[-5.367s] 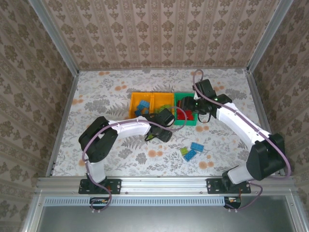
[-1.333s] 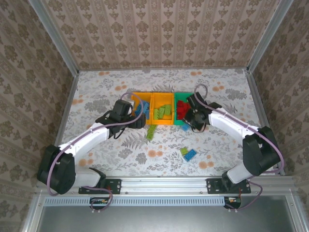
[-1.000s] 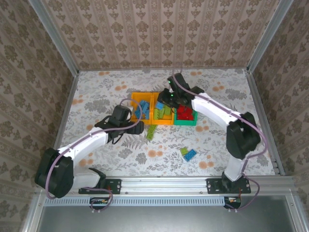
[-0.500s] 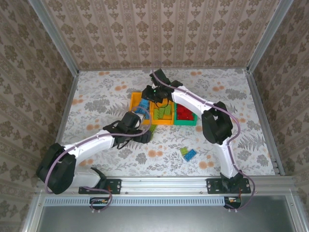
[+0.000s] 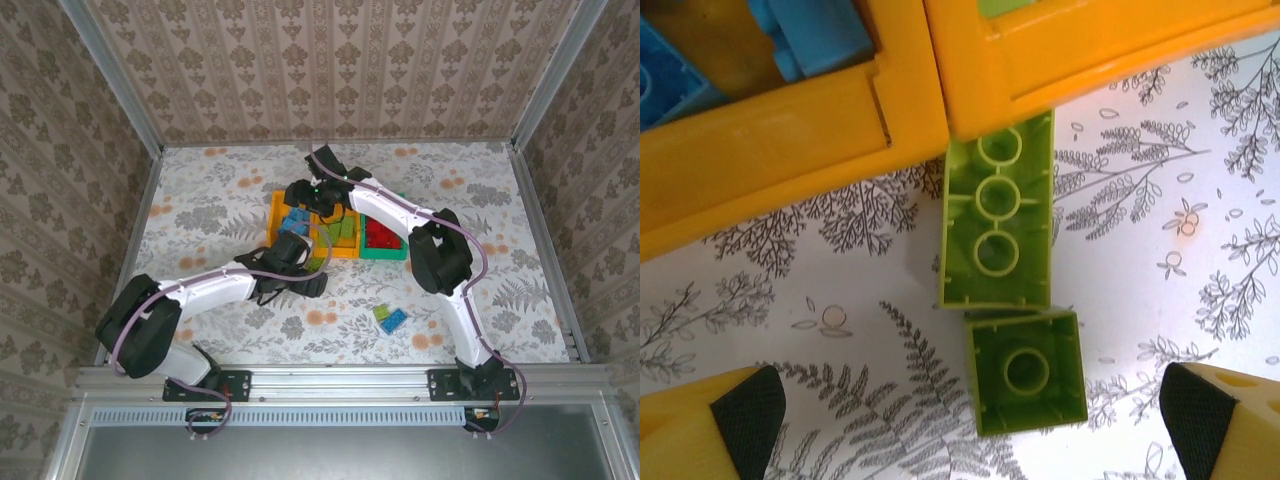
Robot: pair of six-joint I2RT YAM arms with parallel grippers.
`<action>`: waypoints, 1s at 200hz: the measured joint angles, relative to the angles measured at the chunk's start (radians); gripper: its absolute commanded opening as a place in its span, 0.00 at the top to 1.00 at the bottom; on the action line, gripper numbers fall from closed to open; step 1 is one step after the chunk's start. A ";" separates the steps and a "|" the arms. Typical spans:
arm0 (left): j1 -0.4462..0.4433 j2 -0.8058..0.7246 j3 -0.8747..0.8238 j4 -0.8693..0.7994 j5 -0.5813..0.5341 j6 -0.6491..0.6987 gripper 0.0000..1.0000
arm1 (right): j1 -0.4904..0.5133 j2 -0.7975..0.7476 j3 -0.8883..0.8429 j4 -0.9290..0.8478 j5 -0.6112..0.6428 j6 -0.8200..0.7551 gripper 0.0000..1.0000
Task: Sort the legos into containers by color
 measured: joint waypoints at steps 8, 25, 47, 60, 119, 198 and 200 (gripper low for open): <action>-0.002 0.018 0.011 0.003 -0.006 0.000 0.00 | 0.000 -0.008 -0.010 0.004 0.000 0.001 0.29; -0.005 0.061 0.041 0.011 -0.017 0.000 0.02 | 0.000 -0.035 -0.043 0.010 0.002 0.002 0.28; -0.013 0.119 0.085 0.018 -0.029 -0.002 0.10 | -0.008 -0.110 -0.120 0.017 0.013 0.008 0.26; -0.013 0.153 0.114 0.022 -0.032 -0.002 0.15 | -0.018 -0.171 -0.181 0.035 0.017 0.017 0.26; -0.016 0.285 0.216 0.016 -0.034 -0.007 0.42 | -0.136 -0.452 -0.452 0.097 0.063 0.037 0.24; -0.033 0.266 0.218 -0.027 -0.029 -0.029 0.67 | -0.199 -0.698 -0.687 0.032 0.192 -0.013 0.24; -0.033 0.262 0.218 -0.033 -0.028 -0.029 0.67 | -0.199 -0.702 -0.690 0.030 0.195 -0.016 0.24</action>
